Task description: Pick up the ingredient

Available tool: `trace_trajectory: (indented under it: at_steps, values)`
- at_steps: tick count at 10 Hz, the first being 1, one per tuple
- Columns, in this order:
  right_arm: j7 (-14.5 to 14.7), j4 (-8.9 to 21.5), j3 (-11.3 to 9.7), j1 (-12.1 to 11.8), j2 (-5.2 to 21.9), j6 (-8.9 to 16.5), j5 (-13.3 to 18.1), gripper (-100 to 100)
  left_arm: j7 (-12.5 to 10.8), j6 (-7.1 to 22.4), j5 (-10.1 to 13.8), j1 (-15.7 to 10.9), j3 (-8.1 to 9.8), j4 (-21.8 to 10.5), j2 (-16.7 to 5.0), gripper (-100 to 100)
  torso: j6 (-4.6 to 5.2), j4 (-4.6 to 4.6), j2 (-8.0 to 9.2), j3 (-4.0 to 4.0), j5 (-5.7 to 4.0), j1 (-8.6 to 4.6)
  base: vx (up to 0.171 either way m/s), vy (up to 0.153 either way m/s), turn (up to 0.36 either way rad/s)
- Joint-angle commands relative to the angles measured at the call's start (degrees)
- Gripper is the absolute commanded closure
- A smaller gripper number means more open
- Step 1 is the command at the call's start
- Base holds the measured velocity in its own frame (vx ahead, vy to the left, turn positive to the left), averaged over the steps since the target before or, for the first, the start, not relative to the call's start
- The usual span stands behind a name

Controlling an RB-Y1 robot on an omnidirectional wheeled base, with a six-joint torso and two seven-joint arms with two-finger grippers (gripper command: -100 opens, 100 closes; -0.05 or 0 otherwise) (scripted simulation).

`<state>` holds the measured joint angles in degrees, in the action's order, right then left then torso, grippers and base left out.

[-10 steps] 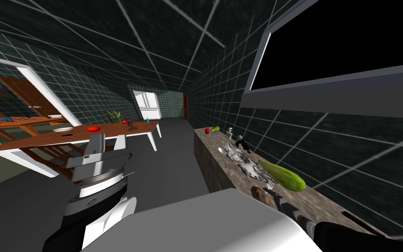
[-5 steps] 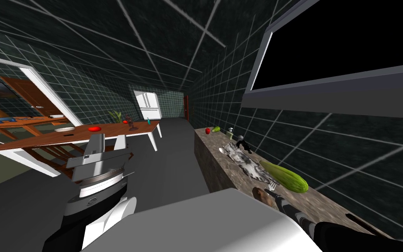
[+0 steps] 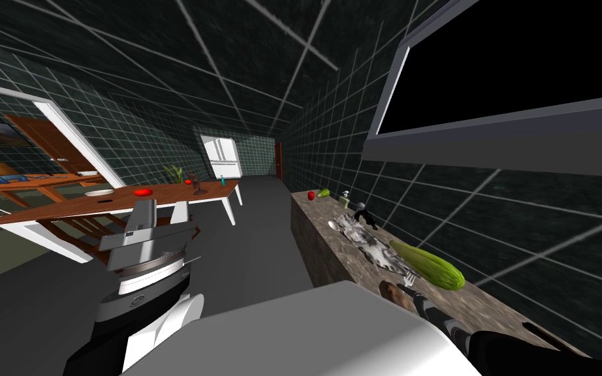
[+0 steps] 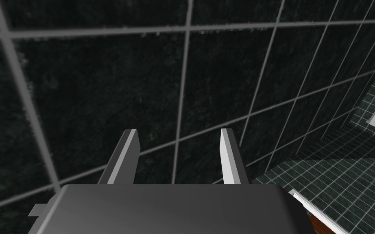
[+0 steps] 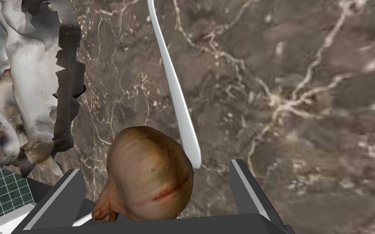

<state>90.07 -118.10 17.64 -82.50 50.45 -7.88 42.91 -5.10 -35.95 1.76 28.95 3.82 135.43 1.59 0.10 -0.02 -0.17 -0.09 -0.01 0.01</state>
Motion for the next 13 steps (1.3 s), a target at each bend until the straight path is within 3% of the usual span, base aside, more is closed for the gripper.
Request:
trace_trajectory:
  at_steps: [1, 2, 6, 7, 11, 13]
  values:
    - [2.79, -0.02, 0.01, -0.03, 0.01, 0.03, -2.68, -100, 0.00, 0.00, 0.00, 0.00, 0.00, 0.00, 0.00, 0, 0.00, 0.00, 0.00, 0.00, 0.00, 0.00, 0.000, 0.000, 0.000]
    - [4.47, 1.61, -0.01, 0.01, 0.21, -1.26, -4.50, -100, 0.00, 0.00, 0.00, 0.00, 0.00, 0.00, 0.00, 0, 0.00, 0.01, 0.02, 0.01, 0.00, -0.02, 0.014, 0.016, 0.035]
    - [11.10, 1.61, -0.01, 0.01, 0.21, -1.26, -11.34, -100, 0.00, 0.00, 0.00, 0.00, 0.00, 0.00, 0.00, 0, 0.00, 0.00, 0.00, 0.00, 0.00, 0.01, 0.007, 0.009, 0.002]
    - [12.74, 3.25, -0.02, 0.05, 0.42, -2.54, -13.07, -100, 0.00, 0.00, 0.00, 0.00, 0.00, 0.00, 0.00, 0, 0.00, 0.01, 0.02, 0.01, 0.00, -0.01, 0.012, 0.017, 0.033]
    - [19.47, 3.25, -0.02, 0.05, 0.42, -2.54, -19.91, -100, 0.00, 0.00, 0.00, 0.00, 0.00, 0.00, 0.00, 0, 0.00, 0.00, 0.00, 0.00, 0.00, 0.01, 0.007, 0.009, 0.003]
    - [22.72, 4.89, -0.03, 0.09, 0.62, -3.83, -23.40, -100, 0.00, 0.00, 0.00, 0.00, 0.00, 0.00, 0.00, 0, -0.01, 0.00, -0.02, -0.01, 0.00, 0.03, 0.016, 0.021, 0.027]
